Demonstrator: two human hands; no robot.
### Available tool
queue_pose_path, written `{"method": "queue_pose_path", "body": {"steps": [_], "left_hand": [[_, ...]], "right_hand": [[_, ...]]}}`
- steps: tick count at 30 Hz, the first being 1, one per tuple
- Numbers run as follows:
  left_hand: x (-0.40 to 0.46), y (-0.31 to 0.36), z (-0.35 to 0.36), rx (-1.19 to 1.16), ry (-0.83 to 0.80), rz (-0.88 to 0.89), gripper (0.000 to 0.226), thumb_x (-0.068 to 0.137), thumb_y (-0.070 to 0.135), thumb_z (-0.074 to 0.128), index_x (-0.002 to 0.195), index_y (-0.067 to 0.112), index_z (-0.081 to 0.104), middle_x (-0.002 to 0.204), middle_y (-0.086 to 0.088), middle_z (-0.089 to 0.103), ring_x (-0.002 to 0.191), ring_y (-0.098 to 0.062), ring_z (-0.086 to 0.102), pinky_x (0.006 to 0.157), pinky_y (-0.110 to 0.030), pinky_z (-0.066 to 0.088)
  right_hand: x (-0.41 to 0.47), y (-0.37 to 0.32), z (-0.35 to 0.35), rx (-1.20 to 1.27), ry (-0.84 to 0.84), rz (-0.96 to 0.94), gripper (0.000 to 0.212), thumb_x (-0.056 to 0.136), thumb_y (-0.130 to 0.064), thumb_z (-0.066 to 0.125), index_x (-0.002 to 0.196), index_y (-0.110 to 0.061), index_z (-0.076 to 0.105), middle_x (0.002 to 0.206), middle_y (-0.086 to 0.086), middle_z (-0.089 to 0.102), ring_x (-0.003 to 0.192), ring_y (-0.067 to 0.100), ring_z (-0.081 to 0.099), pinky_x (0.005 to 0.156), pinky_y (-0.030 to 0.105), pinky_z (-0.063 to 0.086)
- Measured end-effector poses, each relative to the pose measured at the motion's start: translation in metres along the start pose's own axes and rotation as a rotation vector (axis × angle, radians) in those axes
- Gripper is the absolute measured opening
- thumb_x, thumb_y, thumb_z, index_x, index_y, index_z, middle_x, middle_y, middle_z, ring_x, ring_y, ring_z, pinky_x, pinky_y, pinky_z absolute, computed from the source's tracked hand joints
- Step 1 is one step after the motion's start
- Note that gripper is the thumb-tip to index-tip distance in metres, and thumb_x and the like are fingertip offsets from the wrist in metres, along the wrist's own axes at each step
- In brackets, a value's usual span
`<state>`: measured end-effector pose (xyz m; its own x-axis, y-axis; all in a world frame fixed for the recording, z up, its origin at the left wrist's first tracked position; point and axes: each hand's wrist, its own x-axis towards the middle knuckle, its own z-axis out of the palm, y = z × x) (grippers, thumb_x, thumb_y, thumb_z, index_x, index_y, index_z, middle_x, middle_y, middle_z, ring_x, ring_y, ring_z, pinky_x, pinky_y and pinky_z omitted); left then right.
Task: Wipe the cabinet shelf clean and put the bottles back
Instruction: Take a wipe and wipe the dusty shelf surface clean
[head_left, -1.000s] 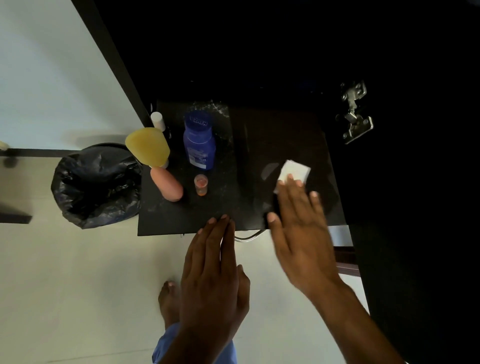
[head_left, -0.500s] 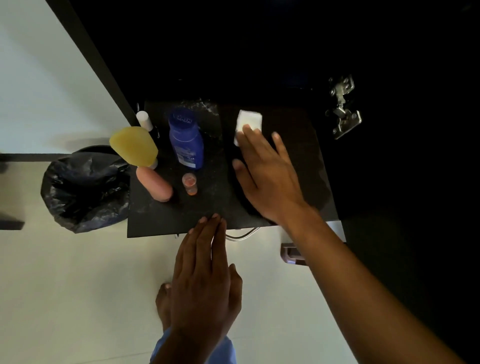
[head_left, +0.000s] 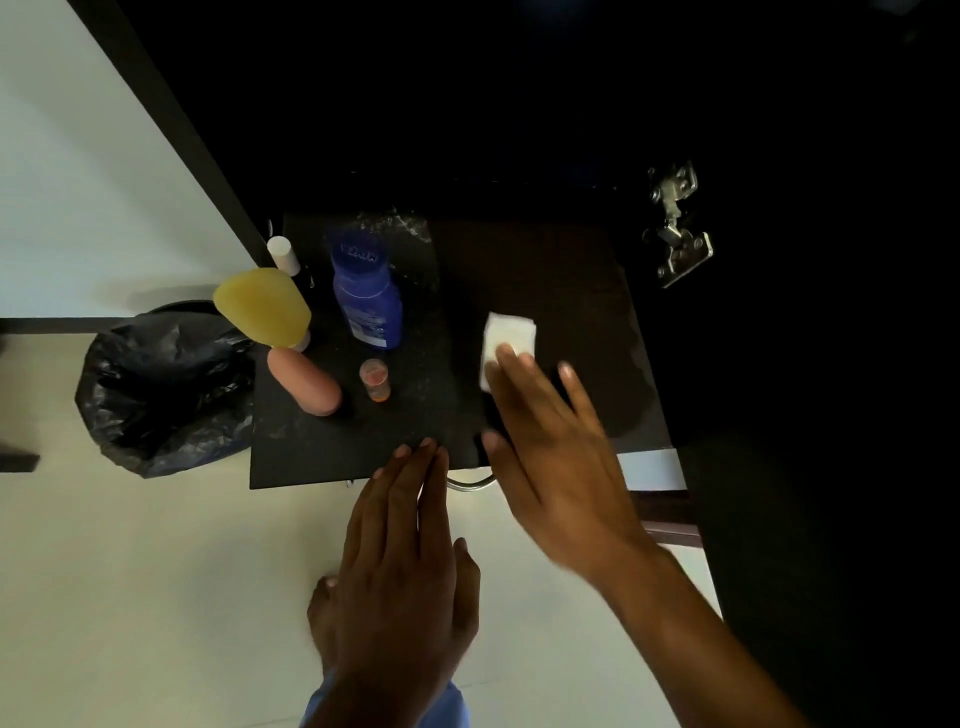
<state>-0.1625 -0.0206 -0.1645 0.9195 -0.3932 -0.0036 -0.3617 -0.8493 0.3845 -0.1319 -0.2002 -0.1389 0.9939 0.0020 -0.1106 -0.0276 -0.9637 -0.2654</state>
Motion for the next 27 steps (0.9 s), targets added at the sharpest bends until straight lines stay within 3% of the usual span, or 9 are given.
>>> {"method": "queue_pose_path", "body": {"steps": [6,13,19,27], "left_hand": [[0.000,0.002,0.003,-0.001,0.007,-0.016,0.103,0.068,0.028,0.090,0.154,0.006,0.039,0.158,-0.017,0.049,0.145,-0.032,0.039,0.113,-0.049,0.040],[-0.001,0.004,-0.001,-0.004,0.010,-0.033,0.087,0.076,0.020,0.078,0.154,0.000,0.046,0.160,-0.018,0.046,0.146,-0.038,0.046,0.119,-0.048,0.038],[-0.001,0.004,-0.002,0.010,-0.001,-0.028,0.093,0.072,0.017,0.084,0.154,-0.002,0.045,0.159,-0.019,0.046,0.146,-0.039,0.046,0.117,-0.051,0.040],[-0.001,0.002,-0.001,0.022,0.012,-0.015,0.094,0.071,0.019,0.086,0.152,-0.002,0.046,0.157,-0.021,0.047,0.143,-0.041,0.047,0.116,-0.051,0.041]], "right_hand": [[-0.061,0.017,0.004,-0.137,-0.024,0.242,0.063,0.110,-0.054,0.020,0.166,-0.025,0.018,0.173,-0.005,0.013,0.161,0.012,0.008,0.131,0.037,0.001],[0.057,0.046,-0.019,-0.223,0.054,0.371,0.075,0.108,-0.058,0.013,0.163,-0.008,0.021,0.172,0.014,0.020,0.160,0.028,0.018,0.127,0.045,0.022],[0.128,0.050,-0.035,-0.244,0.020,0.429,0.080,0.108,-0.058,0.015,0.161,0.003,0.019,0.169,0.024,0.020,0.158,0.033,0.021,0.125,0.046,0.020],[0.058,0.036,-0.025,-0.255,0.017,0.413,0.077,0.108,-0.060,0.013,0.163,-0.007,0.021,0.171,0.015,0.021,0.160,0.028,0.019,0.127,0.046,0.019]]}}
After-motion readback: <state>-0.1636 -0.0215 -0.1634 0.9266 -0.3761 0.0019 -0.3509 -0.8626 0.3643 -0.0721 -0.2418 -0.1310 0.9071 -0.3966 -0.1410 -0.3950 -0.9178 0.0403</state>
